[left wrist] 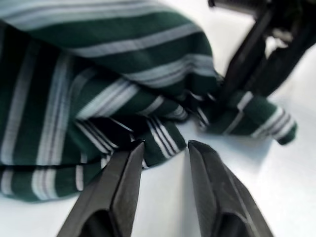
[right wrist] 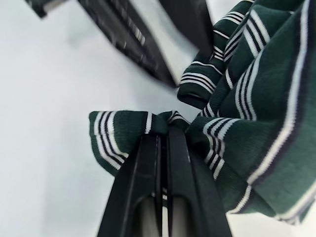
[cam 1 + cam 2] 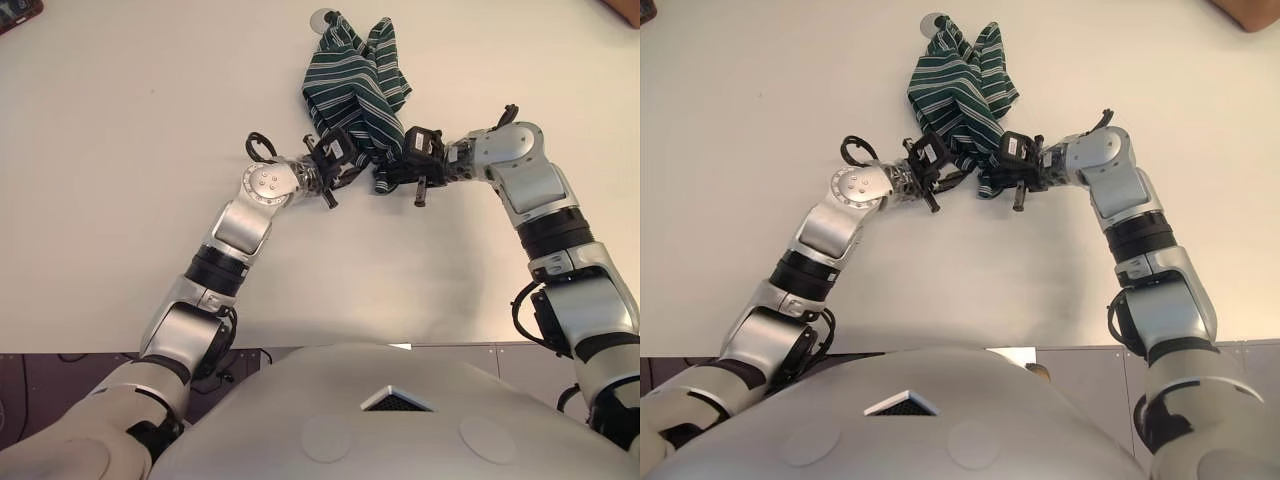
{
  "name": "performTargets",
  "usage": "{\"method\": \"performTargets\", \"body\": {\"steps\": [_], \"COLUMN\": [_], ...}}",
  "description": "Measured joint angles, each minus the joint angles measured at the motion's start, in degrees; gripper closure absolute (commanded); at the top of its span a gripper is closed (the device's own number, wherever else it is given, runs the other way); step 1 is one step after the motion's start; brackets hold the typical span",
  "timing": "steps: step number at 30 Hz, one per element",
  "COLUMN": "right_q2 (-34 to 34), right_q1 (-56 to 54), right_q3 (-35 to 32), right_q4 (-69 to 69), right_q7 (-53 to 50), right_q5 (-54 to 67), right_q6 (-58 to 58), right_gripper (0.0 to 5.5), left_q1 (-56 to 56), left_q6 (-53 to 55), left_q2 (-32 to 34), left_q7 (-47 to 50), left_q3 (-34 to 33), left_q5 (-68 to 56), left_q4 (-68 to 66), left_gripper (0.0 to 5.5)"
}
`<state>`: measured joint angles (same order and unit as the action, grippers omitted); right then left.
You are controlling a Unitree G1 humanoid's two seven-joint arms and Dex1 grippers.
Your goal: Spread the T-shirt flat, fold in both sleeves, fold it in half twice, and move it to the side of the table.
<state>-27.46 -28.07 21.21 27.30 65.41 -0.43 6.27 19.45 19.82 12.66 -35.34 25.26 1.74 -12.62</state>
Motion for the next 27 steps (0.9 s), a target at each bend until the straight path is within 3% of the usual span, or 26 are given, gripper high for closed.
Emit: {"method": "performTargets", "body": {"steps": [3, 13, 18, 22, 27], "right_q2": [0.1, 0.17, 0.96, 2.11, 2.13], "right_q1": [-0.12, -0.07, -1.44, -8.91, -16.89], "right_q3": [-0.26, -1.23, -8.02, -20.18, -30.44], "right_q4": [0.39, 0.69, 0.71, 2.46, 8.88], "right_q7": [-0.79, -2.35, -1.48, -1.94, -5.19], "right_q5": [-0.08, 0.25, 7.82, 20.25, 28.02], "right_q6": [0.02, 0.96, 8.79, 20.51, 26.17], "right_gripper": [5.5, 5.5, 5.5, 5.5, 5.5], "left_q1": [2.83, 6.69, 4.59, -6.51, -7.35], "left_q6": [2.04, 8.64, 8.64, 12.17, 18.7], "left_q2": [-2.08, -3.62, -2.14, 4.64, 11.25], "left_q7": [-2.05, -3.99, -4.09, -8.75, -9.7], "left_q3": [-0.51, -0.84, -1.37, -10.44, -30.67], "left_q5": [-1.57, -2.82, -3.14, -11.83, -27.53], "left_q4": [-3.77, -7.51, -4.8, 9.35, 25.11], "left_gripper": [3.91, 5.35, 5.48, 5.48, 5.48]}}
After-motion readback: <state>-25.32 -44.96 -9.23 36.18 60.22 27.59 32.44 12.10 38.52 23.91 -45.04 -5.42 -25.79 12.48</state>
